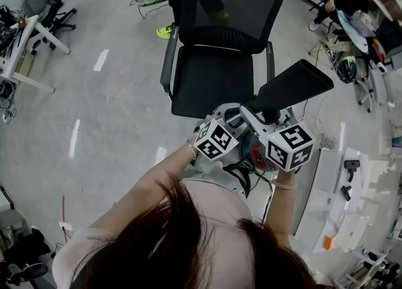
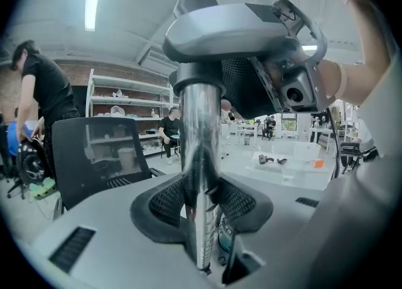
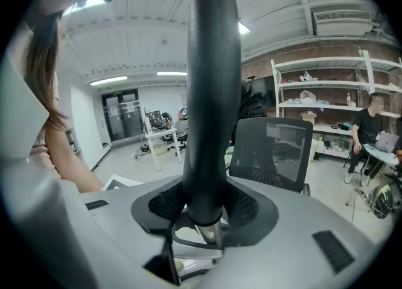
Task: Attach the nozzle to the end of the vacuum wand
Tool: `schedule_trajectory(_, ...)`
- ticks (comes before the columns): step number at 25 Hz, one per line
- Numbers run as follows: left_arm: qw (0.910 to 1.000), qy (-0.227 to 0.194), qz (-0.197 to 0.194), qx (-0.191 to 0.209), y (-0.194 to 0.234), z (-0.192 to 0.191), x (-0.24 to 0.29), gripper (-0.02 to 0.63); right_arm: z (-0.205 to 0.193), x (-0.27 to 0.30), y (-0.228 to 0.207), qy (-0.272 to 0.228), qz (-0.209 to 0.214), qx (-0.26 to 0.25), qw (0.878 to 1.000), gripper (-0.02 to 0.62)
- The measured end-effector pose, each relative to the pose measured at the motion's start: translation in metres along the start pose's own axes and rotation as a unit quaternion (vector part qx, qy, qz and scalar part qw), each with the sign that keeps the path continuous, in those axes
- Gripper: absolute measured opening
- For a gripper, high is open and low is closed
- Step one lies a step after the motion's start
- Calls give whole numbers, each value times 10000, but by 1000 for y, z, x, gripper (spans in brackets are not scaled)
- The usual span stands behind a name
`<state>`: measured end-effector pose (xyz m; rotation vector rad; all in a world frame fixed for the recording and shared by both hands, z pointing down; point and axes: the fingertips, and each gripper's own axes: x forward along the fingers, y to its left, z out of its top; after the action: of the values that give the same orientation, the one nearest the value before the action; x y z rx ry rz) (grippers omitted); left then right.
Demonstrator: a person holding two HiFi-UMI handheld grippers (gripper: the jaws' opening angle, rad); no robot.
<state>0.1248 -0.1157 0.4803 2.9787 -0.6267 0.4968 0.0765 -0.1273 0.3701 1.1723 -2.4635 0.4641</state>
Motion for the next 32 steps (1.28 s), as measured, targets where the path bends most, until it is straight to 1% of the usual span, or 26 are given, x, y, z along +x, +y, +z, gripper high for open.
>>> schedule_trajectory(5, 10000, 3, 24, 25, -2, 0, 0, 156, -1, -3, 0, -134, 39, -11, 9999, 173)
schedule_trajectory(7, 10000, 42, 53, 60, -1, -1, 1, 156, 0, -2, -3, -209, -70, 51, 9997, 179)
schedule_trajectory(13, 9997, 120, 156, 126, 4, -3, 0, 156, 1, 3, -5, -268, -568, 276, 9976, 179)
schedule_trajectory(15, 9997, 140, 172, 143, 5, -2, 0, 155, 0, 4, -6, -108, -670, 328, 9972, 179)
schedule_trajectory(21, 9989, 249, 299, 252, 8, -4, -1, 156, -2, 11, -7, 590, -858, 397, 9938, 179)
schedule_trajectory(25, 9984, 322, 377, 277, 12, -5, 2, 156, -1, 16, -10, 809, -1004, 361, 9910, 179)
schedule_trajectory(27, 9989, 245, 321, 241, 10, -4, 3, 156, -2, 15, -10, 801, -974, 293, 9916, 179)
schedule_trajectory(29, 9993, 153, 265, 216, 6, -3, 2, 156, -3, 12, -7, 737, -834, 244, 9935, 179)
schedule_trajectory(32, 9994, 112, 227, 225, 0, -2, -1, 156, -5, 7, -3, 626, -652, 336, 9953, 180)
